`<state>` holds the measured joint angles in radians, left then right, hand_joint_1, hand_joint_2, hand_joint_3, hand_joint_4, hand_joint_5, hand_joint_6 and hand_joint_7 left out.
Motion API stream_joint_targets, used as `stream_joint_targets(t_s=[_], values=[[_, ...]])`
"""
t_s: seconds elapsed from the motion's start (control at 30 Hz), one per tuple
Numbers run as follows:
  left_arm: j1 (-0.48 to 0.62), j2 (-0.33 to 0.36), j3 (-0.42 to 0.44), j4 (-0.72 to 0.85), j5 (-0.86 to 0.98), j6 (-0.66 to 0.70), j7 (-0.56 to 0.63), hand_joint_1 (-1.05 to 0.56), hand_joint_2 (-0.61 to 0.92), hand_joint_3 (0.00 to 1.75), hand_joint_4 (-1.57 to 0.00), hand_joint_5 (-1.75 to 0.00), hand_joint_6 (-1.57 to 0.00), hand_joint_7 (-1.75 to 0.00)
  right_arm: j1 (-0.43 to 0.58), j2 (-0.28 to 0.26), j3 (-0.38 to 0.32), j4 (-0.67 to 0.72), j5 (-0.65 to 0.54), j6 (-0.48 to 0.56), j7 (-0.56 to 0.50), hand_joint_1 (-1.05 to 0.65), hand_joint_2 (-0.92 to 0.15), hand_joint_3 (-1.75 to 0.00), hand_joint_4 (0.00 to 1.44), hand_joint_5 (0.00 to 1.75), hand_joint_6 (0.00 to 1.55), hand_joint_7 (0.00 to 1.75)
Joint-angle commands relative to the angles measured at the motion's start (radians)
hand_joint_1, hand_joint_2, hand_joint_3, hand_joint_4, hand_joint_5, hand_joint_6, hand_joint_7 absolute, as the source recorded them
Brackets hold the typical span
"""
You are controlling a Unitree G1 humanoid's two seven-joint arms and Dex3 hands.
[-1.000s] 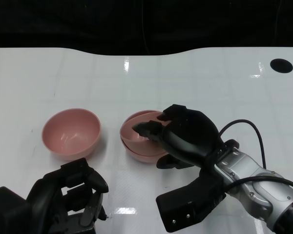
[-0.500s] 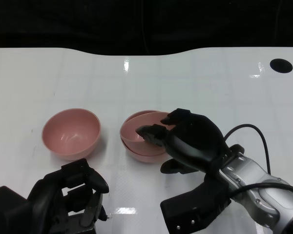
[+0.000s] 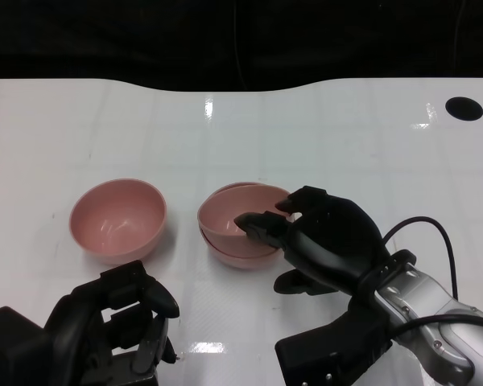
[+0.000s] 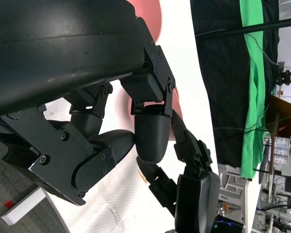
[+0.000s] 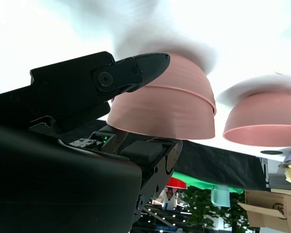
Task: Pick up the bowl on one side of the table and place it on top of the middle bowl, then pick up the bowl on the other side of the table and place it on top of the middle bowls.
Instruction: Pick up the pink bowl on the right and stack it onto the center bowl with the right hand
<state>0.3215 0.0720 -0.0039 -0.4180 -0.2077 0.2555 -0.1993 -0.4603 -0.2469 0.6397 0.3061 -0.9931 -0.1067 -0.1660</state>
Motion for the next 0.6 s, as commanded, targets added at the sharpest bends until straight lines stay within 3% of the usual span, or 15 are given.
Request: stream_joint_targets(t_s=[0.03, 0.33, 0.6], values=[[0.003, 0.011, 0.007, -0.001, -0.001, -0.009, -0.001, -0.16, 0.40, 1.30, -0.79, -1.68, -0.85, -1.42, 0.008, -0.015, -0.006, 0.010, -0.009, 0.006, -0.010, -0.68, -0.92, -0.10, 0.33, 0.36, 0.42, 0.01], [0.002, 0.007, 0.007, 0.002, 0.001, -0.014, 0.002, -0.15, 0.39, 1.33, -0.81, -1.67, -0.86, -1.42, 0.006, -0.012, -0.009, 0.014, -0.002, 0.009, 0.004, -0.67, -0.92, -0.10, 0.32, 0.37, 0.43, 0.02], [0.001, 0.010, 0.005, 0.004, 0.001, -0.018, -0.001, -0.15, 0.39, 1.34, -0.80, -1.68, -0.85, -1.44, 0.019, -0.009, -0.037, -0.004, 0.022, -0.006, -0.048, -0.64, -0.92, -0.09, 0.32, 0.38, 0.43, 0.01]])
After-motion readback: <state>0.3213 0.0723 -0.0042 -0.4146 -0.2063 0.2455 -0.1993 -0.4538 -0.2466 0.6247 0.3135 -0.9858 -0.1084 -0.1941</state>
